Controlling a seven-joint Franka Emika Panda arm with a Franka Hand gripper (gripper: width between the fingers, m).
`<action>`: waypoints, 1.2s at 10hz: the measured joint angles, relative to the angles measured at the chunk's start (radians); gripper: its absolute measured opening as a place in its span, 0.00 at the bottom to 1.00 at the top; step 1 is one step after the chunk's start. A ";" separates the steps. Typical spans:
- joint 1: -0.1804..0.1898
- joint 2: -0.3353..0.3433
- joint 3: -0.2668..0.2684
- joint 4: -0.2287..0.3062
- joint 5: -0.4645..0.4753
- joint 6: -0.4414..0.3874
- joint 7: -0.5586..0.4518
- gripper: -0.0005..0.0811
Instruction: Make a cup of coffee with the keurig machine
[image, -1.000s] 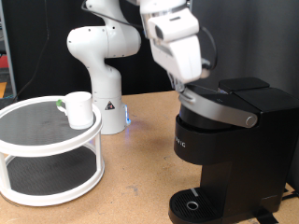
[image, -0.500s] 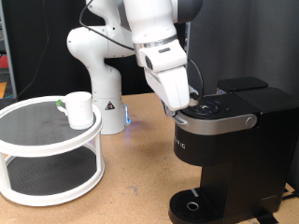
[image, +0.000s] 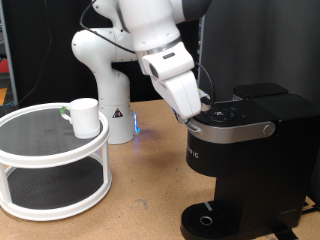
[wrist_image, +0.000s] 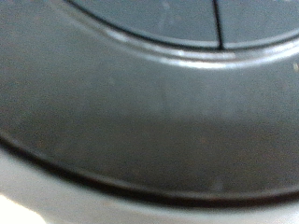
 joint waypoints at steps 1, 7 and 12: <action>0.000 -0.004 -0.017 0.001 0.059 -0.038 -0.059 0.01; -0.006 -0.109 -0.099 0.080 0.201 -0.251 -0.129 0.01; -0.008 -0.111 -0.076 0.026 0.294 -0.041 -0.070 0.01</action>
